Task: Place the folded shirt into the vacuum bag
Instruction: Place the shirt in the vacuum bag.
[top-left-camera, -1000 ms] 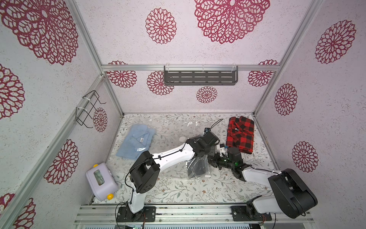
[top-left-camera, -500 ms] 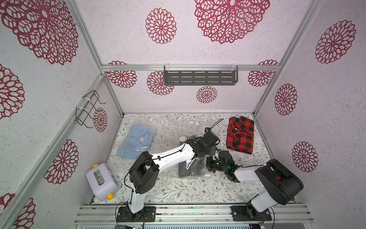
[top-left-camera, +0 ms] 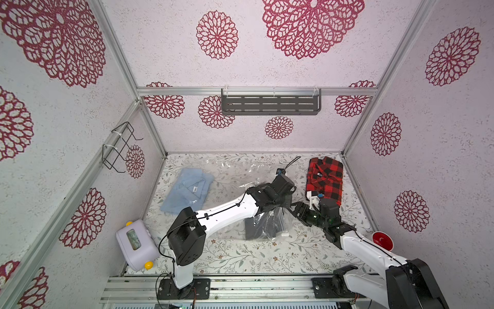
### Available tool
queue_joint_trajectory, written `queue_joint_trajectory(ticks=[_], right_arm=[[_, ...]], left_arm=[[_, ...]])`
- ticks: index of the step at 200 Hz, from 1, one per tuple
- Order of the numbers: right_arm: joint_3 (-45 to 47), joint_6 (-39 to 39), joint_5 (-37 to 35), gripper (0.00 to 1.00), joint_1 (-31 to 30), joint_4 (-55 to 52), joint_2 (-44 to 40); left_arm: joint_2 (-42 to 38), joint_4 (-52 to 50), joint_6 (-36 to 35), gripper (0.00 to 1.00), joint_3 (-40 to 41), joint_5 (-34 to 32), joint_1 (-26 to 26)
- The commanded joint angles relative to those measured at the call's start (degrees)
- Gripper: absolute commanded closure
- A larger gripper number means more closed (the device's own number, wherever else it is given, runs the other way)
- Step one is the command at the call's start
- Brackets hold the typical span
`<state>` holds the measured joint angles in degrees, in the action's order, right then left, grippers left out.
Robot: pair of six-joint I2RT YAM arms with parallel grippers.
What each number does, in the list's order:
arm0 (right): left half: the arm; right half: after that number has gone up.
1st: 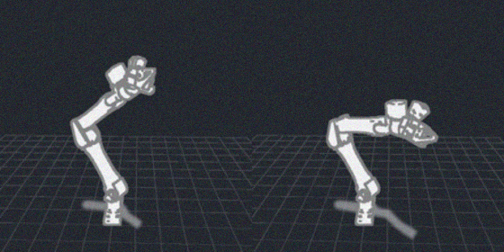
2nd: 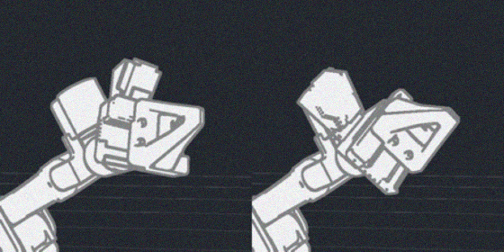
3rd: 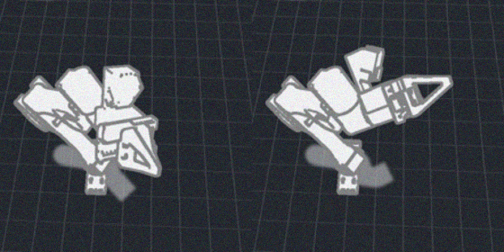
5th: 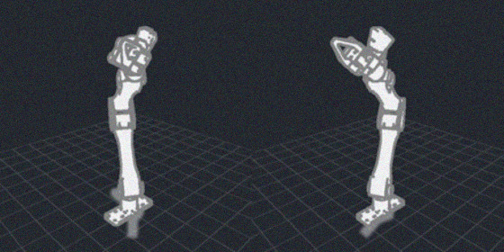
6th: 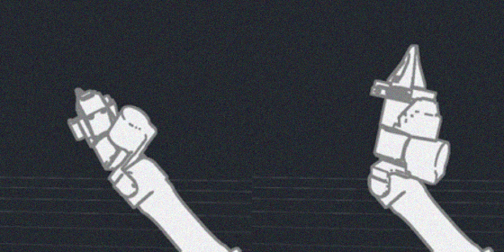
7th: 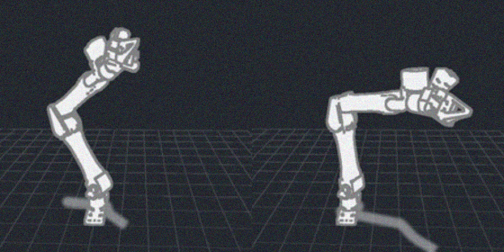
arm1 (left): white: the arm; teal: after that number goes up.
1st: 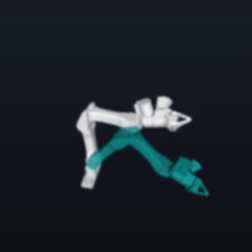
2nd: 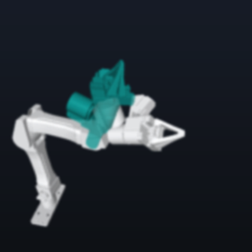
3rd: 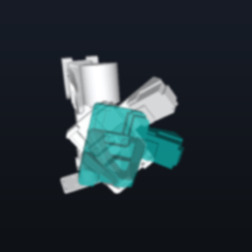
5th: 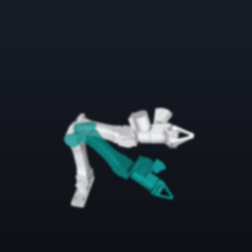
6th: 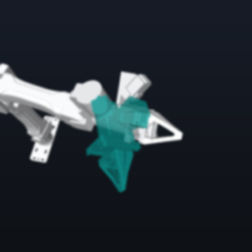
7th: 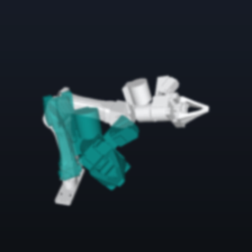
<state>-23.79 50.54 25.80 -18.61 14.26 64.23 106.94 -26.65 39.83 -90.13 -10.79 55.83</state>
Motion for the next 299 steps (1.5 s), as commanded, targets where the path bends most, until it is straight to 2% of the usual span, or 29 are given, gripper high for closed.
queue_joint_trajectory(ticks=[1,39,66,97,121,139,153,173,203,223,255,279,299], right_arm=[[-2.66,-3.59,2.03,0.31,0.3,-2.58,1.2],[-4.46,-2.82,7.34,0.4,0.17,3.36,7.04],[-5.56,-4.89,6.76,0.4,0.07,3.96,11.5],[-5.59,-9.54,0.15,0.41,0.4,-1.29,15.42],[-3.19,-11.7,-7.95,0.4,0.89,-6.8,10.76],[-2.09,-12.98,-10.09,0.4,1.88,-9.92,7.26],[-2.59,-13.42,-8.71,0.4,2.18,-10.87,5.72],[-3.55,-12.32,-1.72,0.39,2.18,-7.15,3.99],[-6.52,-10.46,8.91,0.38,2.17,-0.39,8.61],[-8.93,-11.62,9.49,0.34,1.91,-0.03,13.11],[-11.05,-15.35,5.04,0.25,1.75,-1.38,21.44],[-10.0,-14.52,8.04,0.19,0.59,3.09,26.08],[-9.26,-11.79,12.33,0.19,-1.82,9.13,29.1]], left_arm=[[0.51,2.58,-1.25,1.0,0.13,1.29,0.77],[1.03,3.76,-1.62,1.0,1.09,3.78,0.83],[2.02,4.35,-1.67,1.0,0.79,5.86,1.05],[3.22,3.88,-1.52,1.0,0.27,5.62,1.21],[4.06,2.04,-1.48,1.0,-0.6,4.2,1.2],[4.79,1.87,-1.53,1.0,-0.95,4.57,1.21],[5.04,1.86,-1.64,1.0,-1.45,5.52,1.21],[4.67,1.87,-1.81,1.0,-2.01,5.62,1.2],[3.72,1.18,-2.18,1.0,-2.56,4.98,1.34],[3.47,0.34,-2.32,1.0,-3.19,4.48,1.54],[2.88,-0.04,-2.34,1.0,-3.2,3.58,1.65],[2.66,-0.24,-2.7,1.0,-3.32,3.39,1.78],[2.92,-0.25,-2.9,1.0,-3.95,3.48,1.77]])
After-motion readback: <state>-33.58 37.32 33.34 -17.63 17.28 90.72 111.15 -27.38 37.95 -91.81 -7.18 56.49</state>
